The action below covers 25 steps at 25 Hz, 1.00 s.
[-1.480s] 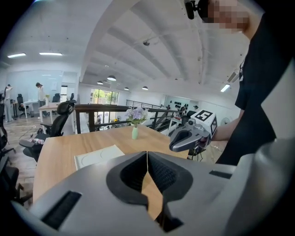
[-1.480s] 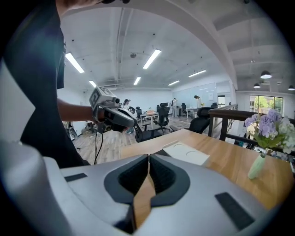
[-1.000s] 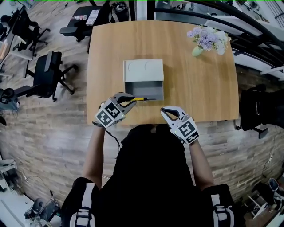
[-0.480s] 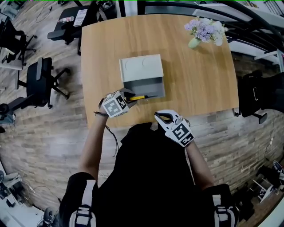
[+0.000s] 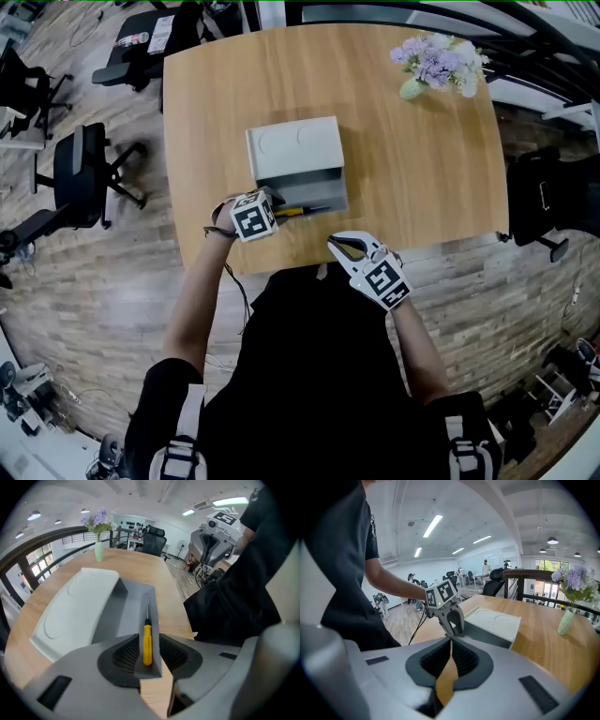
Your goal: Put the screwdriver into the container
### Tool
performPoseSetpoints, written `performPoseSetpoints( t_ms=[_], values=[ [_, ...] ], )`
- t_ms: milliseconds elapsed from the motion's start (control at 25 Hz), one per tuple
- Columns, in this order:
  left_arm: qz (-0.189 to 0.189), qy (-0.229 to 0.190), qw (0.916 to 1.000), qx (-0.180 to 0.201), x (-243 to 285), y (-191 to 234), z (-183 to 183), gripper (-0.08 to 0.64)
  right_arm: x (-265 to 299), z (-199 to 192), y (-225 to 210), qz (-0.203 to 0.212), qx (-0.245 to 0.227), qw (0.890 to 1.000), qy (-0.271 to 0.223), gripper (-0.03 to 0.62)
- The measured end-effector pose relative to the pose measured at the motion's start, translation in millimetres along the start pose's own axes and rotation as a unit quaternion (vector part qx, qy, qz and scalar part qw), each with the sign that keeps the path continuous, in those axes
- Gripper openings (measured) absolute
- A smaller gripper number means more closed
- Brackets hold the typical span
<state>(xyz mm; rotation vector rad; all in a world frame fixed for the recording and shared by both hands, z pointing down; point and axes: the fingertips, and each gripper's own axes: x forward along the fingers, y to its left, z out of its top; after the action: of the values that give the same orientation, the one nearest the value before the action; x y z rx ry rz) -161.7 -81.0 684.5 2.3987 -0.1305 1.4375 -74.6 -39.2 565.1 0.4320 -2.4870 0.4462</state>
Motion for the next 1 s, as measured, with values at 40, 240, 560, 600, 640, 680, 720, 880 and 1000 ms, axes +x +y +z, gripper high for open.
performPoseSetpoints(
  t_ms=[40,240,560,600,640,680,720,880,1000],
  values=[
    [-0.006,0.003,1.0,-0.005,3.2,0.8,-0.8,0.13,0.8,0.8,-6.0,-0.003,0.003,1.0,-0.003,0.026],
    [-0.021,0.027,0.9994,-0.012,17.7,5.3,-3.1,0.137,5.5,8.8,-37.0,-0.02,0.019,0.999,-0.024,0.028],
    [-0.034,0.079,0.9963,0.002,32.7,18.1,-12.2,0.137,16.0,12.8,-52.5,-0.014,0.032,0.999,-0.028,0.028],
    [-0.04,0.091,0.995,0.008,35.3,17.6,-14.1,0.14,16.6,11.2,-52.5,-0.012,0.034,0.999,-0.026,0.028],
    [-0.045,0.1,0.9939,0.013,37.8,16.7,-14.7,0.141,16.9,9.4,-52.5,-0.011,0.035,0.999,-0.025,0.028],
    [-0.05,0.106,0.993,0.017,40.0,16.1,-13.9,0.144,17.0,7.7,-52.9,-0.01,0.038,0.999,-0.024,0.028],
    [-0.054,0.108,0.9925,0.019,41.7,16.2,-11.8,0.144,17.0,6.2,-53.9,-0.01,0.04,0.999,-0.024,0.028],
    [-0.072,0.117,0.9903,0.019,46.1,15.9,-4.9,0.16,16.9,3.9,-60.6,-0.013,0.048,0.998,-0.024,0.028],
    [-0.078,0.12,0.9894,0.023,51.6,12.3,-3.8,0.163,17.4,5.0,-63.4,-0.016,0.051,0.998,-0.027,0.028]
  ],
)
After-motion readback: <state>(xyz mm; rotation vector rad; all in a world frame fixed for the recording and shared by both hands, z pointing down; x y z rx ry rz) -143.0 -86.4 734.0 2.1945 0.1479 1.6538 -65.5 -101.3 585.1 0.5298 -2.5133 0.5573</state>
